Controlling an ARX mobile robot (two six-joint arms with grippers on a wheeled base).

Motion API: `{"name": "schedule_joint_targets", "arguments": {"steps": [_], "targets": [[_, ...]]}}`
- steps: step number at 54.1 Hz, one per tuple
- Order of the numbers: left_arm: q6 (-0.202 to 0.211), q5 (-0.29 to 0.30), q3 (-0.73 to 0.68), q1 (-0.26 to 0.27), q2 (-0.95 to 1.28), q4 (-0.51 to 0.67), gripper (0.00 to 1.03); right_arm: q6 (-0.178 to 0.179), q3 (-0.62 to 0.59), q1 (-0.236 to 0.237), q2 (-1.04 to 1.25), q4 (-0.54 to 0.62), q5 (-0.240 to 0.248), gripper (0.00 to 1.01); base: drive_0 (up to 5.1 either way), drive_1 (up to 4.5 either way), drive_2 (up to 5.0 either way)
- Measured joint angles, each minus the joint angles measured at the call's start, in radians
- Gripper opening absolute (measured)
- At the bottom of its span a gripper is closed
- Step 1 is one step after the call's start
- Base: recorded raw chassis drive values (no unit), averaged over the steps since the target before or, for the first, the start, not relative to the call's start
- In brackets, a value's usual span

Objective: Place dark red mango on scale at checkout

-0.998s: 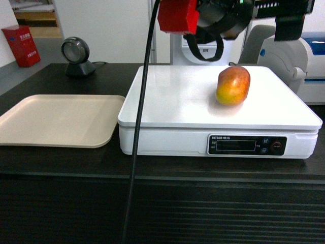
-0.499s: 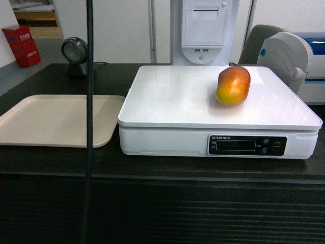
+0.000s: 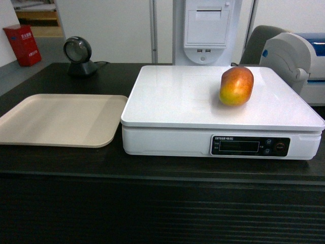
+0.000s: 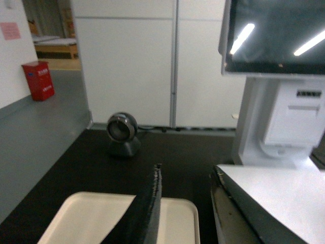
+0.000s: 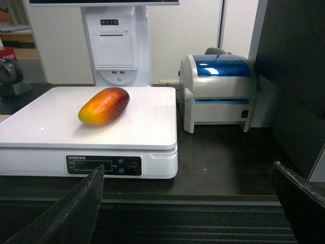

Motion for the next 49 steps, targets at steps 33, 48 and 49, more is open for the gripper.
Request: {"name": "schedule_joint_targets", "arguments": {"steps": [33,48,49], "targets": [[0.003,0.222,-0.497,0.192,-0.381,0.049,0.02,0.000,0.000,0.000,0.000,0.000,0.000,0.98,0.0,0.00,0.0],[0.004,0.296,-0.581,0.251,-0.535,-0.029,0.02,0.000,0.000,0.000,0.000,0.000,0.000,0.98,0.0,0.00,0.0],[0.004,0.317,-0.585,0.267,-0.546,-0.033,0.02,0.000,0.000,0.000,0.000,0.000,0.000,0.98,0.0,0.00,0.0]]}}
